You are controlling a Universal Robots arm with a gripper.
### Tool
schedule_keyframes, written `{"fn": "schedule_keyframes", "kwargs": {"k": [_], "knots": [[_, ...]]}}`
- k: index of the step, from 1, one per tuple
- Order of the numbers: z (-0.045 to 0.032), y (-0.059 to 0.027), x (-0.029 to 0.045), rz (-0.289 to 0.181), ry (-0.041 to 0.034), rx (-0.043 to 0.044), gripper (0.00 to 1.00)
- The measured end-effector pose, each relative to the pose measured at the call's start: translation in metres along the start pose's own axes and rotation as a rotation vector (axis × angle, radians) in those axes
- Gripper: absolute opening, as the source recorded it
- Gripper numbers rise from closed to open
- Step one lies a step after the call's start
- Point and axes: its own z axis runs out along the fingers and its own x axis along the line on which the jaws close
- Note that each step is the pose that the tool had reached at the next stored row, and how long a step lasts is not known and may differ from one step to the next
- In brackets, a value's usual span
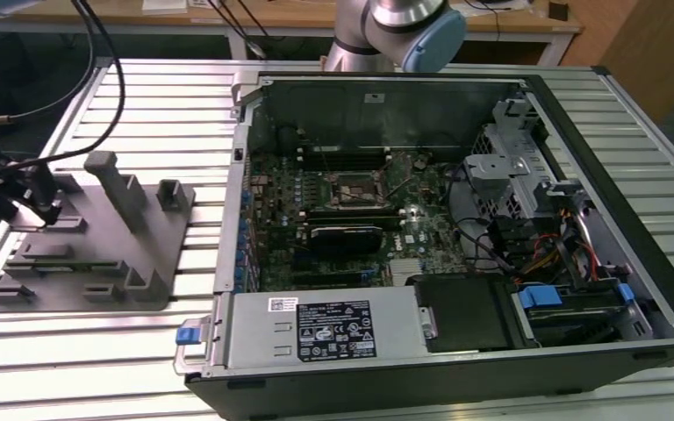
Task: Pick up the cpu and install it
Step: 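Pick up the cpu and move it towards the insertion slot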
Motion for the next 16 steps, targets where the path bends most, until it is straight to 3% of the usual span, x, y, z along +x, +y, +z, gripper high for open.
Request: {"fn": "schedule_keyframes", "kwargs": {"k": [13,16], "knots": [[-0.0376,0.0035,-0.0019,0.0,-0.0017,-0.0002,0.54],[-0.0539,0.005,-0.0027,0.0,-0.0021,-0.0002,0.54]]}}
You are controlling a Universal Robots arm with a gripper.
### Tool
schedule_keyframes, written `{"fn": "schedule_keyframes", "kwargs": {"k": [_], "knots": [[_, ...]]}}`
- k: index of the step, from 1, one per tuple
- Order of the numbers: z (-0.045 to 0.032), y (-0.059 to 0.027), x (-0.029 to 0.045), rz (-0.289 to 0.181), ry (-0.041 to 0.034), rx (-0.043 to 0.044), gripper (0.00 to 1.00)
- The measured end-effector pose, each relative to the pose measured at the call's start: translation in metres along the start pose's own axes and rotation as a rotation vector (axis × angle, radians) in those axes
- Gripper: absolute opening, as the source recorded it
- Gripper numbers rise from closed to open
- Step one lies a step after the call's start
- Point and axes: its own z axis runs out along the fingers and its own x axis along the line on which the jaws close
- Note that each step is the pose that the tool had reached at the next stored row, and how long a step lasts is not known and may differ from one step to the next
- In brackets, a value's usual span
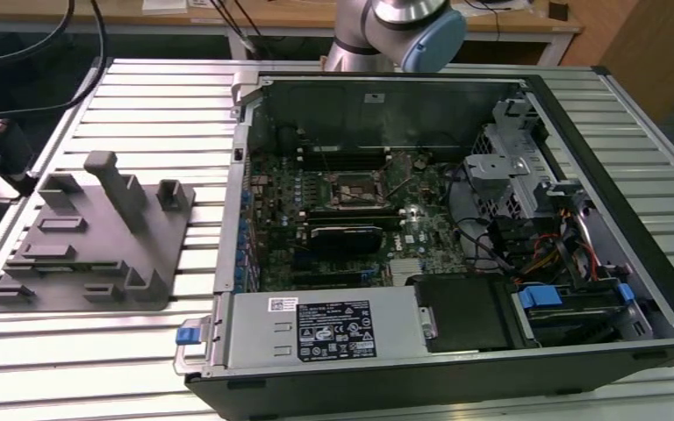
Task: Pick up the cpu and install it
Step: 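Pick up the cpu and move it towards the insertion slot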
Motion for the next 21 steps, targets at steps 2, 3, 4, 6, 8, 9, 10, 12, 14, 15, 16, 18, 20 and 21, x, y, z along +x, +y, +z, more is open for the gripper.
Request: {"fn": "schedule_keyframes", "kwargs": {"k": [2,3,4,6,8,9,10,12,14,15,16,18,20,21], "knots": [[-0.0062,0.0005,-0.0003,0.0,-0.0003,0.0,0.54],[-0.0093,0.0008,-0.0005,0.0,-0.0004,-0.0001,0.54],[-0.016,0.0013,-0.0009,0.0,-0.0007,-0.0001,0.54],[-0.0233,0.002,-0.0013,0.0,-0.0014,-0.0002,0.54],[-0.0304,0.0026,-0.0016,0.0,-0.0019,-0.0002,0.54],[-0.0338,0.0029,-0.0018,0.0,-0.0023,-0.0002,0.54],[-0.0371,0.0032,-0.002,0.0,-0.0026,-0.0002,0.54],[-0.0438,0.0039,-0.0024,0.0,-0.0035,-0.0004,0.54],[-0.0502,0.0045,-0.0027,0.0,-0.0041,-0.0004,0.54],[-0.0534,0.0048,-0.0029,0.0,-0.0045,-0.0004,0.54],[-0.0566,0.0051,-0.003,0.0,-0.0048,-0.0004,0.54],[-0.0662,0.006,-0.0036,0.0,-0.0059,-0.0005,0.54],[-0.0721,0.0065,-0.0039,-0.001,-0.0066,-0.0006,0.54],[-0.0746,0.0068,-0.004,0.0,-0.0068,-0.0006,0.54]]}}
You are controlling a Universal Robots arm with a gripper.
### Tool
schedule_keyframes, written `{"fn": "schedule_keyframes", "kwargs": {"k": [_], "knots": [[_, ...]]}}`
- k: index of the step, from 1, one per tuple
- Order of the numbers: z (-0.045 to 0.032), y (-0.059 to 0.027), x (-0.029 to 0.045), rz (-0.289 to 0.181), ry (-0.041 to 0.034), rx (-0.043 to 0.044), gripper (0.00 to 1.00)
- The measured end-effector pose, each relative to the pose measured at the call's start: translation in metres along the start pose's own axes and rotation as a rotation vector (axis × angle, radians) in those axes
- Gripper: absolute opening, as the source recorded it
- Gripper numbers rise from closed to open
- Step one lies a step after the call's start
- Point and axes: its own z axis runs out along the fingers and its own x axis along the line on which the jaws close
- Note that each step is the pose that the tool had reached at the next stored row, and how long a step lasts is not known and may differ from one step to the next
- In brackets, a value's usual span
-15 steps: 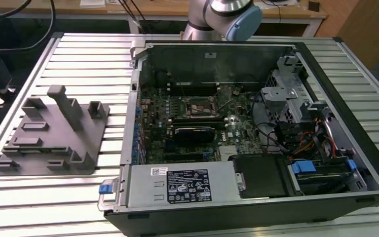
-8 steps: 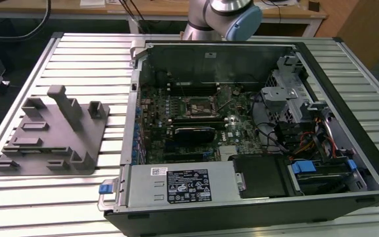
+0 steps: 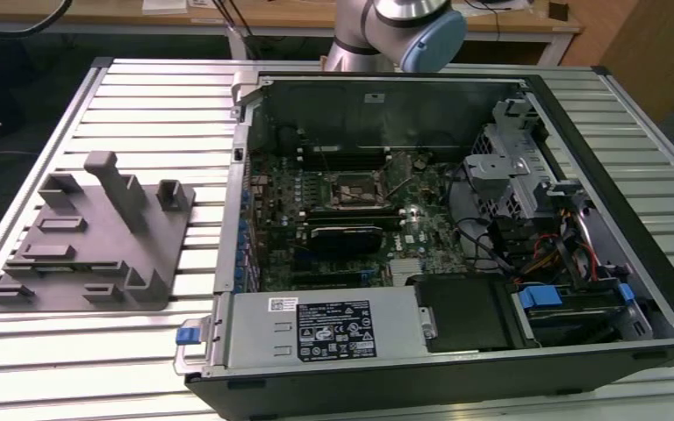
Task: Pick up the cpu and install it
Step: 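Pick up the cpu and move it towards the insertion slot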
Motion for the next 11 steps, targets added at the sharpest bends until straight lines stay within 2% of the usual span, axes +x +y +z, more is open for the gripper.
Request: {"fn": "schedule_keyframes", "kwargs": {"k": [6,11], "knots": [[-0.0094,0.0009,-0.0006,0.0,-0.0008,-0.0001,0.54],[-0.0106,0.001,-0.0007,0.0,-0.0009,-0.0002,0.54]]}}
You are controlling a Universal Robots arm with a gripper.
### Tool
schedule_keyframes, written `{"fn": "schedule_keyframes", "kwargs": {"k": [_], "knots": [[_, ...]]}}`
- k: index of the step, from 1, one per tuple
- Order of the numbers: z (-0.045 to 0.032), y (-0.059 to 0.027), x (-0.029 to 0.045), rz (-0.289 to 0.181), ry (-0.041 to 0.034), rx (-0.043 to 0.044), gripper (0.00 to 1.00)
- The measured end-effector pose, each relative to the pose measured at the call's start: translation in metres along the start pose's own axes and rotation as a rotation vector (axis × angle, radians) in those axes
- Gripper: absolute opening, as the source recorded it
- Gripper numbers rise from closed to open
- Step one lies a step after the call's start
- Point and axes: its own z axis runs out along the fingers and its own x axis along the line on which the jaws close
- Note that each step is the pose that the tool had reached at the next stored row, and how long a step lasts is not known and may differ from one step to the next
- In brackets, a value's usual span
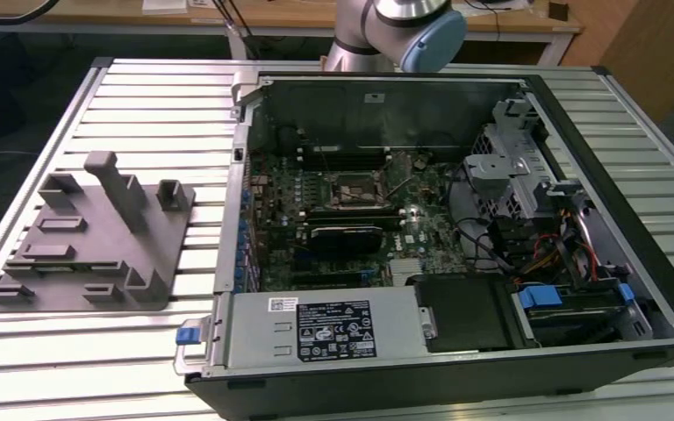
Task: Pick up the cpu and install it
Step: 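Pick up the cpu and move it towards the insertion slot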
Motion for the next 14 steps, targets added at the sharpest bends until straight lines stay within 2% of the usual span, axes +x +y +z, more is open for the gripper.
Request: {"fn": "schedule_keyframes", "kwargs": {"k": [5,14], "knots": [[-0.0001,0.0002,-0.0021,0.0,0.0002,0.0001,0.54],[0.0013,0.0018,-0.0209,0.0,0.0002,0.0001,0.54]]}}
